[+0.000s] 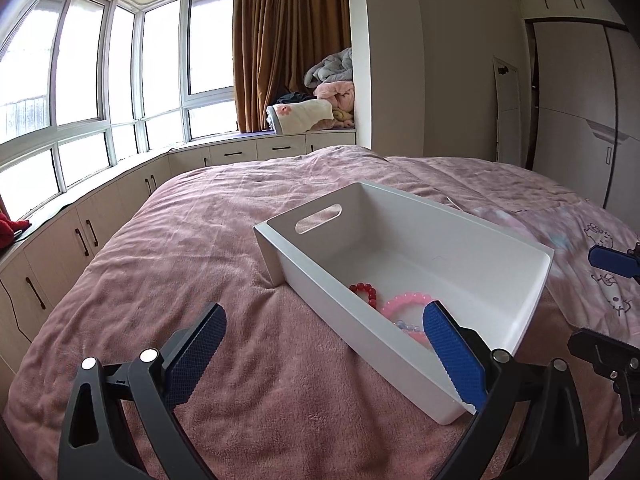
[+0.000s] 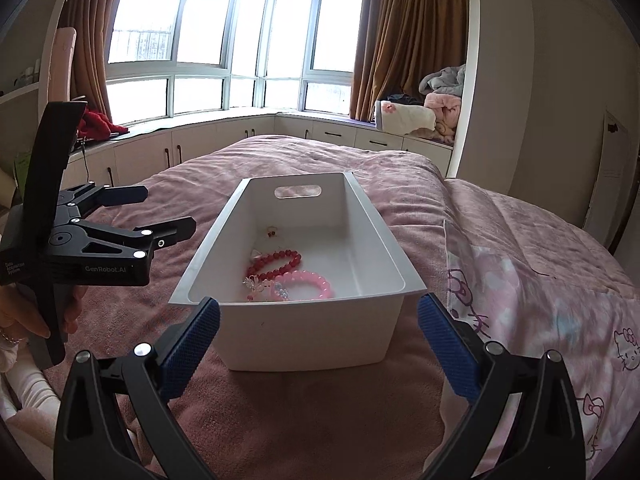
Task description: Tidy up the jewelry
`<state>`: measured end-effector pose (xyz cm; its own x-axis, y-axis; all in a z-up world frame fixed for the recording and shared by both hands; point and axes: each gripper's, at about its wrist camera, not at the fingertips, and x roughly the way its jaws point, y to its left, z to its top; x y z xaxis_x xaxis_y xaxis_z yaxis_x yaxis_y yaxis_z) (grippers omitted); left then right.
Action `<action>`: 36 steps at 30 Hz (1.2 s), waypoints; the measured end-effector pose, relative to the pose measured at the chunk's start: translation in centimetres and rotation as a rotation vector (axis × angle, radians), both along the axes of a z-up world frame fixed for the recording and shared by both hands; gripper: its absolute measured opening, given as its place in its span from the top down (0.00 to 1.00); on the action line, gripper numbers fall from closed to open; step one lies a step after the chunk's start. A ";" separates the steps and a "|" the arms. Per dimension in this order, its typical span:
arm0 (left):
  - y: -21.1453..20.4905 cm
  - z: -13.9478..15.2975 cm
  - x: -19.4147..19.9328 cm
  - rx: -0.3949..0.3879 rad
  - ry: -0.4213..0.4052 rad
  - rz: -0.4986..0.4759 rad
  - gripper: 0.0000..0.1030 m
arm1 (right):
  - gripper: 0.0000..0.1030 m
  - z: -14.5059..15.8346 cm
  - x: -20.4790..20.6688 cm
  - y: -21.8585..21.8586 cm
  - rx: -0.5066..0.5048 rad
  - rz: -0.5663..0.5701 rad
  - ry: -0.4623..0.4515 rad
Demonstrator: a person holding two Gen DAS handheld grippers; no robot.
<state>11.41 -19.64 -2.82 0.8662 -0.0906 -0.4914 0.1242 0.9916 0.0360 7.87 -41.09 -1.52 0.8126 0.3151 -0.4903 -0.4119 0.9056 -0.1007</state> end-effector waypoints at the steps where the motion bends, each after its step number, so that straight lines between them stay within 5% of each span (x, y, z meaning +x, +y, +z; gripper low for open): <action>1: 0.1 0.0 0.1 -0.004 0.001 0.002 0.03 | 0.05 0.0 0.0 0.2 -0.002 0.007 0.000; 36: 0.0 0.4 -0.8 0.012 -0.014 -0.007 0.03 | 0.05 -0.1 0.1 -0.2 0.013 0.009 -0.003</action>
